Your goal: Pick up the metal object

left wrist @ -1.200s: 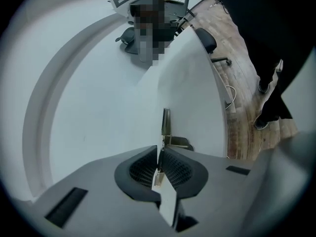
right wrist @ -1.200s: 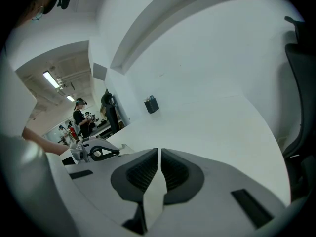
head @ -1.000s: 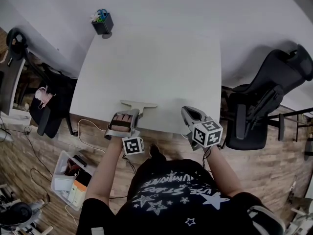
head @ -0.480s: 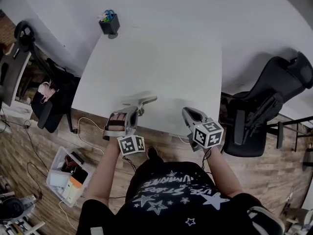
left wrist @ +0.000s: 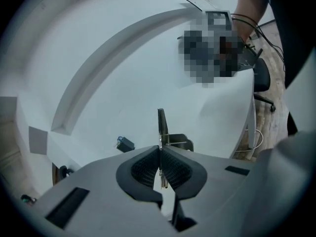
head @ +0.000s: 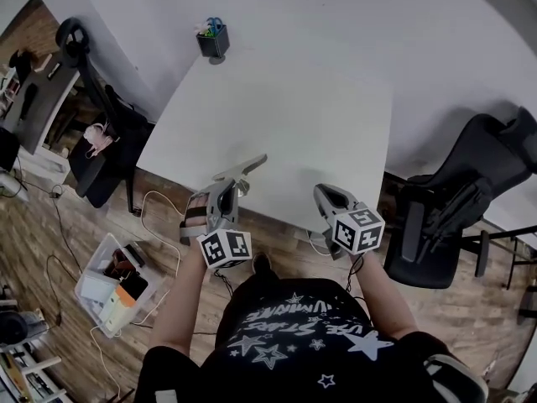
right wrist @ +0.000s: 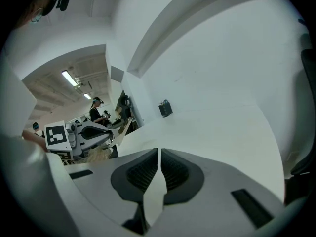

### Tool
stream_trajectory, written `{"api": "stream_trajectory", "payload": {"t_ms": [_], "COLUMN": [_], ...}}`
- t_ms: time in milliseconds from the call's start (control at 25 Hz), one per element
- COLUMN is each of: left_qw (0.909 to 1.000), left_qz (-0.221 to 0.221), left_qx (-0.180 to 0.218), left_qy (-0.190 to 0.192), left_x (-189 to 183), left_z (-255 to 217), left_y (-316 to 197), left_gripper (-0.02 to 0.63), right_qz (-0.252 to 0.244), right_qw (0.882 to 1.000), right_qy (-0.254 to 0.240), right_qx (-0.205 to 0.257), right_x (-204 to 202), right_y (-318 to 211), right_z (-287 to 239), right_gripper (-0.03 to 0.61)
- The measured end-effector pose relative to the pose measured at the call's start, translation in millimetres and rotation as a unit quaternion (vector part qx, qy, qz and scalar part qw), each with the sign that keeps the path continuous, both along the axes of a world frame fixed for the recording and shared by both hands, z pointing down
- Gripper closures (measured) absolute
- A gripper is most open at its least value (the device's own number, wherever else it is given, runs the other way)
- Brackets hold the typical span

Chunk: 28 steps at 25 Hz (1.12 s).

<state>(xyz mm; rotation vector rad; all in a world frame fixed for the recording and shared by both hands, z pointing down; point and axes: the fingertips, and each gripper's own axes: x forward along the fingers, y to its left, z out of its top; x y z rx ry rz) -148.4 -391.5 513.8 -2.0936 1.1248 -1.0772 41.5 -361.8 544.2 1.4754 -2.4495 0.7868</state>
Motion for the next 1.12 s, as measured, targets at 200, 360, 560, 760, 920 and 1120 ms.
{"api": "stream_trajectory", "payload": {"t_ms": [200,360,560,760,920,1120], "left_qw": [0.9969,0.9888,0.9744,0.9624,0.9471,0.9321], "left_qz": [-0.059,-0.105,-0.152,-0.184,-0.215,-0.252], "left_qx": [-0.012,-0.033,-0.043,-0.042,-0.048,-0.052], "left_qy": [0.051,0.101,0.160,0.195,0.234,0.255], "left_x": [-13,-21,-28,-30,-26,-29], "left_z": [-15,-23,-31,-39,-39,-35], "left_y": [28,57,102,150,189,233], "left_gripper": [0.592,0.592,0.592,0.592,0.592,0.592], "right_qz": [-0.026,-0.049,-0.075,-0.097,-0.112,-0.130], "right_qw": [1.000,0.999,0.997,0.995,0.993,0.991], "right_qy": [-0.002,-0.009,-0.006,-0.005,-0.007,-0.008], "right_qx": [0.011,0.019,0.026,0.033,0.034,0.034], "right_x": [-2,-4,-4,1,11,18], "right_y": [15,33,69,109,143,177], "right_z": [-10,-17,-20,-25,-25,-26], "right_gripper": [0.526,0.526,0.526,0.526,0.526,0.526]}}
